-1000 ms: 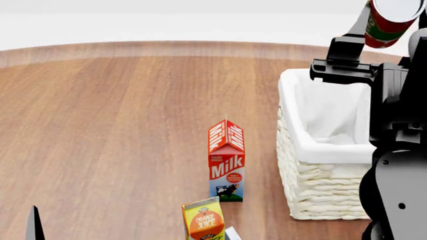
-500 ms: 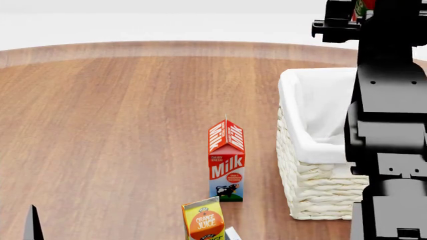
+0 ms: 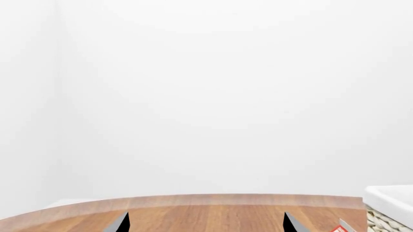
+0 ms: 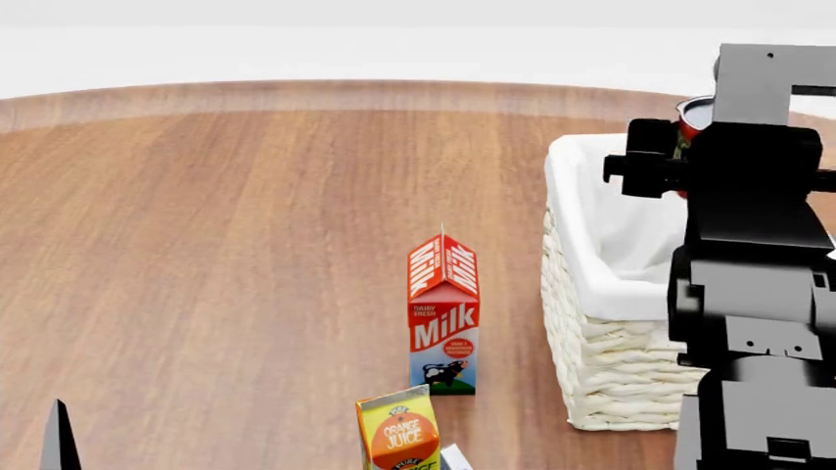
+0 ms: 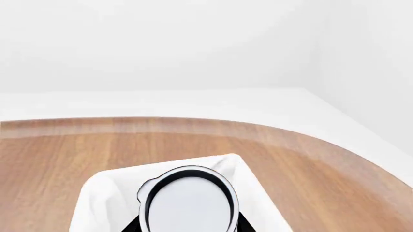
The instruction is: Pick up the tomato sauce, and put it in the basket.
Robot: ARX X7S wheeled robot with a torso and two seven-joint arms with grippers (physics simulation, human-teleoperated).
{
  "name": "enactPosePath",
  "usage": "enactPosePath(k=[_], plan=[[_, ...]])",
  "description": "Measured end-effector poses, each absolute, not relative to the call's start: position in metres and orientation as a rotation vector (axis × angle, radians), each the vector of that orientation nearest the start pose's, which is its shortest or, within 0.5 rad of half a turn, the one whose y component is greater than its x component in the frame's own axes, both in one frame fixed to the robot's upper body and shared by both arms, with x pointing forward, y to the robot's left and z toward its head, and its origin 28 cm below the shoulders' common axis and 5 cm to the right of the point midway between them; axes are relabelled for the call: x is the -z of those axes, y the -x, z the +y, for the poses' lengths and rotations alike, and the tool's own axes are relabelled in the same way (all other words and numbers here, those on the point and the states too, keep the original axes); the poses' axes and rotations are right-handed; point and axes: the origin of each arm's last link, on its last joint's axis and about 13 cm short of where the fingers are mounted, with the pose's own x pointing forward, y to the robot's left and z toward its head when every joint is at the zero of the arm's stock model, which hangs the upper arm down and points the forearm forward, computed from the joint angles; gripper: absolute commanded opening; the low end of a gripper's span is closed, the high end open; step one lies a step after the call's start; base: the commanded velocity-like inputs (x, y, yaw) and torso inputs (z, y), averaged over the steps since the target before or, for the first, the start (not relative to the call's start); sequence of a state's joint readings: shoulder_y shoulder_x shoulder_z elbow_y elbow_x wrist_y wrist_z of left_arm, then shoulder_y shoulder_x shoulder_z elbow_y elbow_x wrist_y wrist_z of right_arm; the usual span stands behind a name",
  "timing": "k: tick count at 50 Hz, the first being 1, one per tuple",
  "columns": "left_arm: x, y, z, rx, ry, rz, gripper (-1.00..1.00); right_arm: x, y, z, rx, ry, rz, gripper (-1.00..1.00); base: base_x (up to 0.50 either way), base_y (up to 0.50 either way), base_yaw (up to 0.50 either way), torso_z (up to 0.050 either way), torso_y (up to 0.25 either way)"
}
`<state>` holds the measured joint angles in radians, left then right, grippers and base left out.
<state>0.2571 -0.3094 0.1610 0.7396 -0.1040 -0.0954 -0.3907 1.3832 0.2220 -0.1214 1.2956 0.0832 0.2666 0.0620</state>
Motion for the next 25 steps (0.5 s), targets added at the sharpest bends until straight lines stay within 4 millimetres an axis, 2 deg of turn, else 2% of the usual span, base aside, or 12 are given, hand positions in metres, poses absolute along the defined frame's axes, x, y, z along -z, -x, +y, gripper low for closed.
enactPosePath(k=[10, 23, 24, 25], plan=[[-0.112, -0.143, 0.212, -0.079, -0.041, -0.354, 1.00, -0.179, -0.417, -0.191, 0.252, 0.054, 0.245, -1.00, 0.00, 0.00, 0.00, 0.000, 0.000], [-0.111, -0.143, 0.211, -0.077, -0.042, -0.351, 1.00, -0.163, -0.413, -0.193, 0.254, 0.050, 0.278, -1.00, 0.00, 0.00, 0.00, 0.000, 0.000], [-0.111, -0.143, 0.211, -0.077, -0.042, -0.351, 1.00, -0.163, -0.412, -0.193, 0.254, 0.050, 0.279, 1.00, 0.00, 0.00, 0.00, 0.000, 0.000], [-0.111, -0.143, 0.211, -0.077, -0.043, -0.351, 1.00, -0.162, -0.412, -0.193, 0.253, 0.051, 0.280, 1.00, 0.00, 0.00, 0.00, 0.000, 0.000]])
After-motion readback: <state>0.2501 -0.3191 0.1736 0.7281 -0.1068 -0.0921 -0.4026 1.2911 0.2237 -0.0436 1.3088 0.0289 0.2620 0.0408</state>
